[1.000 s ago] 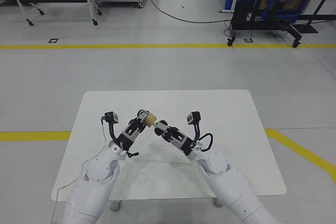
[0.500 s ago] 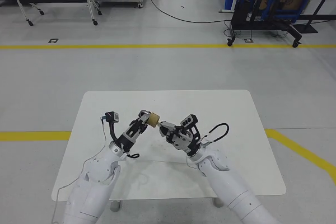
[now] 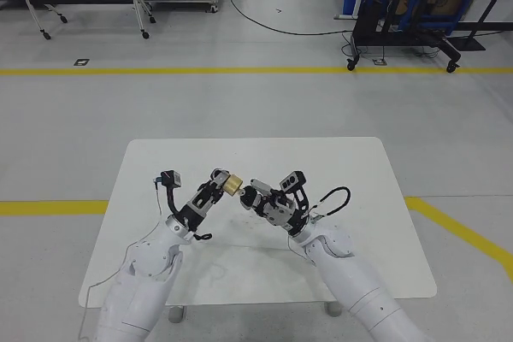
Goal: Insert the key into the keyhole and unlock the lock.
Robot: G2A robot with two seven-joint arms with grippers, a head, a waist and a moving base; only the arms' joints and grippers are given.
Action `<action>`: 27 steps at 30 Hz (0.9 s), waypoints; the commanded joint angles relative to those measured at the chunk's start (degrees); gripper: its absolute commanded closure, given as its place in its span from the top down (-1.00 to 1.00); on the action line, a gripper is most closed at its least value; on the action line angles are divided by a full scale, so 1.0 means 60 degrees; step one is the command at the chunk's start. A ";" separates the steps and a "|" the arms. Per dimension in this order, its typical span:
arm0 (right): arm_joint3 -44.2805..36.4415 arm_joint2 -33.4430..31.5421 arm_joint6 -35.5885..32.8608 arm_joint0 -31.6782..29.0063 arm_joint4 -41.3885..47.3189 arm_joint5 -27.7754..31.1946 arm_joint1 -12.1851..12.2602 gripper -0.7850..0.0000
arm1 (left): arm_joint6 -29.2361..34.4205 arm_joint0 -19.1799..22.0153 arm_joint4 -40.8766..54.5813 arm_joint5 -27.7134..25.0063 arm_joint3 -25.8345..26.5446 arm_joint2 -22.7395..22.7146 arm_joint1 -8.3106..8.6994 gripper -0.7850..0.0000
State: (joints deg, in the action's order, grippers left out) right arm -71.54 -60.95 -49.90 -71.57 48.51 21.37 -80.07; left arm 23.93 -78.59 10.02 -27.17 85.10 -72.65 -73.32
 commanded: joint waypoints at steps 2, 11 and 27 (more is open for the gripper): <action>-0.0446 -0.0543 0.0235 -0.0247 -0.0822 0.0305 0.0163 1.00 | 0.0070 0.0109 -0.0503 0.0594 -0.0125 0.0032 0.0024 -1.00; -0.2182 -0.1995 0.1331 -0.1278 -0.2723 0.0688 0.0533 1.00 | 0.0447 0.0507 -0.4815 0.2303 -0.0642 0.1077 0.0098 -1.00; -0.2182 -0.1995 0.1331 -0.1278 -0.2723 0.0688 0.0533 1.00 | 0.0925 0.0658 -0.3951 0.2561 -0.0656 0.0846 0.0137 1.00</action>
State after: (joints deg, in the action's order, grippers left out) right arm -84.63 -72.92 -41.91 -79.24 32.17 25.50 -76.87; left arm 30.13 -74.53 -13.75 -11.74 80.78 -66.91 -72.60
